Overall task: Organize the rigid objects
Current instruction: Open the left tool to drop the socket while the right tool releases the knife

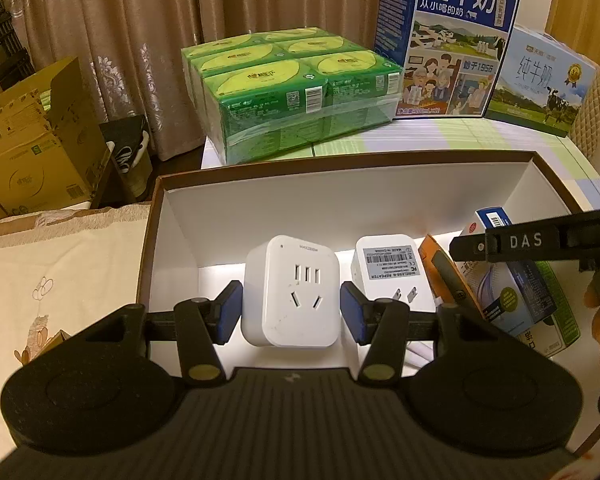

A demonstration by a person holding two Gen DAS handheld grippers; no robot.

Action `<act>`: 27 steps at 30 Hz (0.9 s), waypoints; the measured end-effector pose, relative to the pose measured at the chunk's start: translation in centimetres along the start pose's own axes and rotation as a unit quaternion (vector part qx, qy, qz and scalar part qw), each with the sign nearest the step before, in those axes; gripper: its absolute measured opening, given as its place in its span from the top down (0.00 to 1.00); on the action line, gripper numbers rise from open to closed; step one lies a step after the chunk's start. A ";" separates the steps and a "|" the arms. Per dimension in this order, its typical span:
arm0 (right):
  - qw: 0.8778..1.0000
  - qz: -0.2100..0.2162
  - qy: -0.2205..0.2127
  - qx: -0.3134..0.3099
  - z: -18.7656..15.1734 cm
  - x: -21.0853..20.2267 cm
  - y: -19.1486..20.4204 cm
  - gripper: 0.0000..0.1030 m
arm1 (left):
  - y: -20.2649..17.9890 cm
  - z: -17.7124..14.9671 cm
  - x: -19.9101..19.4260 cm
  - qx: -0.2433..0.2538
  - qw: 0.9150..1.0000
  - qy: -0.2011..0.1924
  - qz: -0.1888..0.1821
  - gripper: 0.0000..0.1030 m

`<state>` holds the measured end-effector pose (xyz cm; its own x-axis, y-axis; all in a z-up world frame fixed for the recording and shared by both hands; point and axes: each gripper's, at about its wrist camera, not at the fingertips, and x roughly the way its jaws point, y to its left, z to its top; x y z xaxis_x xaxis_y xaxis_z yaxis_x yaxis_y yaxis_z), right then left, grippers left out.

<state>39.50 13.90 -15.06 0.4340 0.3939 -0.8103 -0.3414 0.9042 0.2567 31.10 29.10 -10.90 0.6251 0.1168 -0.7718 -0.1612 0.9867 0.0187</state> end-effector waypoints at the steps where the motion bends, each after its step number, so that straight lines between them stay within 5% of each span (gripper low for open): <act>1: 1.000 0.001 0.000 -0.001 0.0 0.0 0.0 0.68 | 0.0 0.0 0.1 0.000 1.000 0.000 0.000 0.53; 14: 0.999 0.016 0.010 -0.042 -0.5 0.5 0.6 0.68 | 0.1 0.3 1.3 -0.002 1.000 0.010 -0.002 0.53; 15: 0.999 0.016 0.010 -0.042 -0.5 0.5 0.6 0.67 | 0.2 0.3 1.5 -0.005 1.000 0.013 -0.003 0.55; 16: 0.999 0.016 0.011 -0.041 -0.6 0.5 0.6 0.67 | 0.2 0.4 1.6 -0.006 1.000 0.011 -0.002 0.72; 17: 0.999 0.016 0.011 -0.041 -0.5 0.6 0.6 0.67 | 0.3 0.5 1.7 -0.007 1.000 0.012 -0.009 0.79; 18: 0.999 0.016 0.012 -0.041 -0.5 0.6 0.6 0.67 | 0.4 0.7 1.9 -0.012 1.000 0.012 -0.012 0.79; 21: 0.999 0.018 0.011 -0.042 -0.5 0.6 0.6 0.67 | 0.4 1.3 2.4 -0.012 1.000 0.016 -0.003 0.77; 27: 0.999 0.023 0.010 -0.044 -0.5 0.1 0.5 0.62 | 0.5 1.6 1.7 -0.014 1.000 0.010 -0.002 0.52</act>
<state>38.98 14.34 -15.24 0.3999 0.4310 -0.8089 -0.4335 0.8665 0.2475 33.32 29.98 -11.13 0.6098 0.1099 -0.7849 -0.1807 0.9835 -0.0027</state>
